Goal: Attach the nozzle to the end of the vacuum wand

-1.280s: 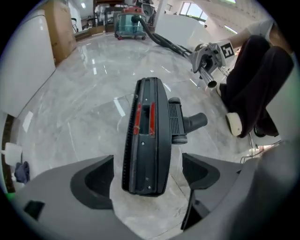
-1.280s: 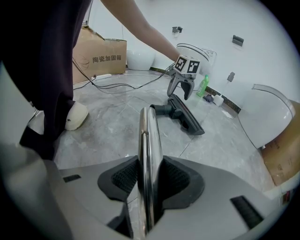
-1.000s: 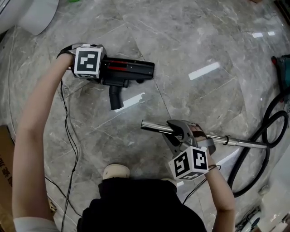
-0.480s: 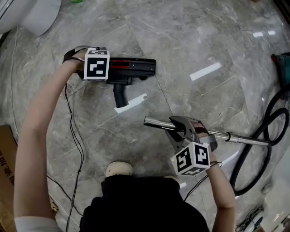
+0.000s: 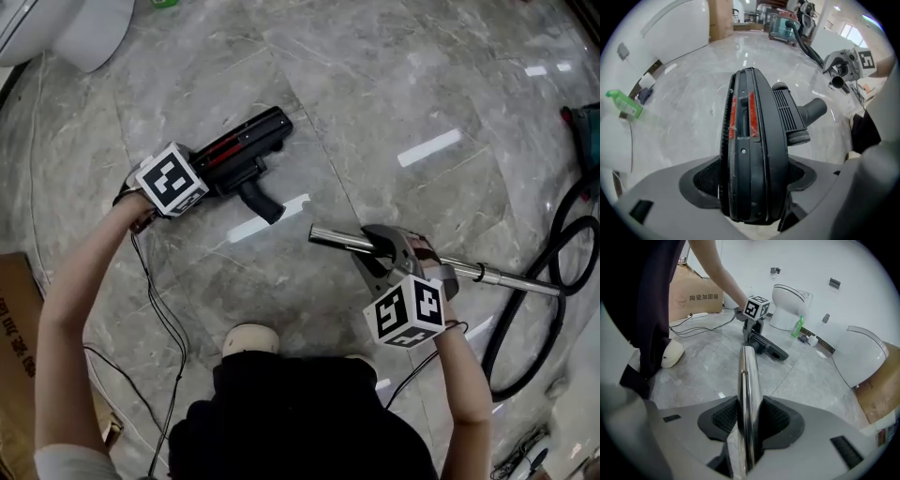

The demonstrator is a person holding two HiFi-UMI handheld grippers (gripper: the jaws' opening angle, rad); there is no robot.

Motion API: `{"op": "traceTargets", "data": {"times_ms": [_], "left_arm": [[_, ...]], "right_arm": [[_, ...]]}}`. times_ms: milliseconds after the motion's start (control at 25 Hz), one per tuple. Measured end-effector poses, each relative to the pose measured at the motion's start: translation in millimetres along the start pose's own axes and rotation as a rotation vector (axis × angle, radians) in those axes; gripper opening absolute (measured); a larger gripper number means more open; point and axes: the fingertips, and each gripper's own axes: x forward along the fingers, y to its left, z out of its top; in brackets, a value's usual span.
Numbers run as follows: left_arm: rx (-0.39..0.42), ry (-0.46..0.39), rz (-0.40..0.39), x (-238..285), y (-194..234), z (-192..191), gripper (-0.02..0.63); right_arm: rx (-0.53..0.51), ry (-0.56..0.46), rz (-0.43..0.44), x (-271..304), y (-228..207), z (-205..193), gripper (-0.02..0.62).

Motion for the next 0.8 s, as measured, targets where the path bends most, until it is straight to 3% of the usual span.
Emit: {"op": "traceTargets", "data": {"times_ms": [120,200,400,520,800], "left_arm": [[-0.198,-0.039,-0.046,-9,-25,-19,0.385],[-0.270,-0.063,-0.057,-16,-41,-26,0.385],[-0.351,-0.160,-0.010,-33,-67,-29,0.380],[-0.429,-0.222,-0.037,-32,-85,-25,0.379],[-0.501,-0.248,-0.110,-22,-112,-33,0.379]], "right_arm": [[-0.008,0.014,-0.008,3,-1,1,0.157],[-0.015,0.018,-0.015,5,0,4,0.156],[-0.039,-0.008,-0.055,-7,1,25,0.155],[-0.058,0.012,-0.053,-4,12,23,0.153],[-0.076,0.053,-0.049,2,18,13,0.153]]}}
